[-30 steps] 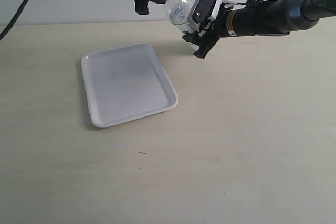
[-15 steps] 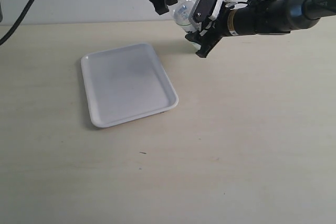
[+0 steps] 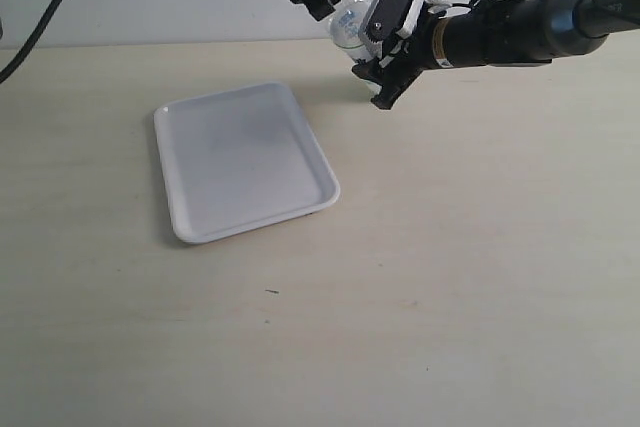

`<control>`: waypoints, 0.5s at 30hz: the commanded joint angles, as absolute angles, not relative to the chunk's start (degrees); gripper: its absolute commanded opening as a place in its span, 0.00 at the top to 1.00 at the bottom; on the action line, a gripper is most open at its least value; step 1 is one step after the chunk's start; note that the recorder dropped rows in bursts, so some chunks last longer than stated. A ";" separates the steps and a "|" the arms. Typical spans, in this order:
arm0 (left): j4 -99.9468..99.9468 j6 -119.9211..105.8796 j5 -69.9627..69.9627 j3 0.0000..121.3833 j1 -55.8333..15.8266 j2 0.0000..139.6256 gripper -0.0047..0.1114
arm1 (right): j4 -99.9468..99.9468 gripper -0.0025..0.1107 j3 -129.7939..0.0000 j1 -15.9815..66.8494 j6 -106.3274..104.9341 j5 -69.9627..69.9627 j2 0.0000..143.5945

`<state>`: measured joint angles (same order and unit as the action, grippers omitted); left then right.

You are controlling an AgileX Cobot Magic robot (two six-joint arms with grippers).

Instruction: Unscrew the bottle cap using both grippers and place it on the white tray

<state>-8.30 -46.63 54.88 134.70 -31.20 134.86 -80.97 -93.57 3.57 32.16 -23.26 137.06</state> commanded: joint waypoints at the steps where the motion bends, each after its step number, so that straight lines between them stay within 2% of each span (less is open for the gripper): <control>1: -9.49 -39.62 56.78 134.63 -31.13 134.61 0.96 | -81.02 0.98 -93.03 3.40 35.19 -20.68 137.95; 15: -9.85 -23.59 57.75 134.63 -31.13 134.61 0.96 | -80.90 0.98 -93.03 3.40 36.25 -20.68 137.95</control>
